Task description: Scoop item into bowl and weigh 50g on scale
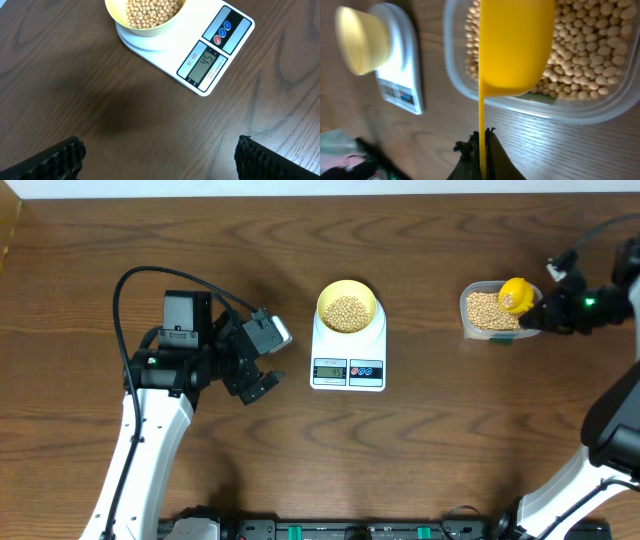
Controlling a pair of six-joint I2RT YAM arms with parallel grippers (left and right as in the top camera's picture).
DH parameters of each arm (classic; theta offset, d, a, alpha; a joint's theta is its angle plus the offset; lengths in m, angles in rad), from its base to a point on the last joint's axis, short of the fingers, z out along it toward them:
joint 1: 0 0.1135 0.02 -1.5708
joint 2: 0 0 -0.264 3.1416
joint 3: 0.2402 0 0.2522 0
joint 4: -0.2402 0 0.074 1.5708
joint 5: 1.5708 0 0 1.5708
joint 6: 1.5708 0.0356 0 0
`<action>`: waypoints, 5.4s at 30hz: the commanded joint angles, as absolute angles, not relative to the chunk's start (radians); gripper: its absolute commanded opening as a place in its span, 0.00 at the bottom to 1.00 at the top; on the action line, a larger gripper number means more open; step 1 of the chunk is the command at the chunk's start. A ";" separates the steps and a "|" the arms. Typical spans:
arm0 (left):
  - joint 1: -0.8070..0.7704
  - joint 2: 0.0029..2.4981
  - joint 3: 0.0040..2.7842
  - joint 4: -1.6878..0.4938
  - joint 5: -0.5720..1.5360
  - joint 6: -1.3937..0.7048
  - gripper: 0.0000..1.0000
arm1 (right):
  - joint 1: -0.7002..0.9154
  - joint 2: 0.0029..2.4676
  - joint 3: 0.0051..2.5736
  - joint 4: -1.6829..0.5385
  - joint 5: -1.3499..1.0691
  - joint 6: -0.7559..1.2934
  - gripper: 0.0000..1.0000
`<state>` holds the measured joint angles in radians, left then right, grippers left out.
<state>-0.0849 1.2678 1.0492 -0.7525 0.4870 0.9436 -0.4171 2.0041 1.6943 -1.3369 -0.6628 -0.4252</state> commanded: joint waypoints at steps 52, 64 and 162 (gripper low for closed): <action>-0.081 1.274 1.040 -0.755 0.481 0.953 0.97 | 0.200 2.014 1.715 -0.969 -0.822 0.042 0.01; -0.081 1.274 1.040 -0.755 0.481 0.953 0.98 | 0.305 2.014 1.715 -0.968 -0.597 0.027 0.01; -0.081 1.274 1.040 -0.755 0.481 0.953 0.97 | 0.510 2.014 1.851 -1.077 -0.107 -0.300 0.01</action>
<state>-0.0849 1.2678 1.0492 -0.7525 0.4870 0.9436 0.5018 2.0045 1.8263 -1.0798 -0.1108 -0.2821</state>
